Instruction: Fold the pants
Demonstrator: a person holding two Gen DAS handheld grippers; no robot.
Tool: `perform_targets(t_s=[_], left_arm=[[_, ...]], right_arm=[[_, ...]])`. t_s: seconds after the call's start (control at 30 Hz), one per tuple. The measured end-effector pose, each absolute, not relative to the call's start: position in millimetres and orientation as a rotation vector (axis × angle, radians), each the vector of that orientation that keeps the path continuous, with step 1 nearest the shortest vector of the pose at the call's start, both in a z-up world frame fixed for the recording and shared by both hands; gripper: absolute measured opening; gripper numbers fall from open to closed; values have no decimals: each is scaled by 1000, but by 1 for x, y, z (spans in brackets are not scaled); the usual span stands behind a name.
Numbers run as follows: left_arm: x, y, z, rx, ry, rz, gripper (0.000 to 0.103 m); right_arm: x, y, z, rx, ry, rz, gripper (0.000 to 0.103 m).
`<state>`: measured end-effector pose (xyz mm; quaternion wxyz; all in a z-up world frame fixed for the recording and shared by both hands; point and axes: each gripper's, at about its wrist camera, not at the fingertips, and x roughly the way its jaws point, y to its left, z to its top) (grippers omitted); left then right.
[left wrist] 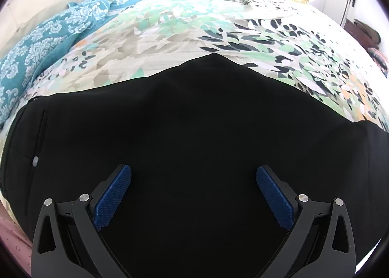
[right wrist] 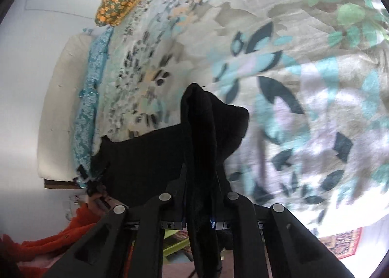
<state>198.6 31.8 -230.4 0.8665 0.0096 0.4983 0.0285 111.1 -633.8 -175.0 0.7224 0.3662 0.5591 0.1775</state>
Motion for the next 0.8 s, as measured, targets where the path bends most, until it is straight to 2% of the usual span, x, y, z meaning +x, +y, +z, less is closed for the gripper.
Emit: perform_targets(t_s=[0.13, 0.3, 0.53, 0.6, 0.63, 0.7, 0.8], left_arm=[[202, 34, -230, 6, 1052, 53, 103], [203, 36, -229, -3, 1064, 38, 103], [198, 57, -214, -79, 1102, 28, 101], [194, 68, -204, -135, 1083, 14, 101], [192, 72, -200, -156, 1071, 7, 101], [187, 78, -191, -187, 1053, -7, 101], [182, 80, -185, -230, 1042, -38, 101]], right_arm=[[111, -568, -158, 944, 1130, 557, 14], [139, -449, -162, 1075, 1075, 745, 14], [183, -272, -194, 917, 1180, 814, 15], [187, -228, -202, 778, 1233, 764, 25], [188, -210, -206, 726, 1269, 739, 43], [189, -194, -208, 706, 1289, 733, 64], [182, -210, -187, 683, 1210, 720, 65]])
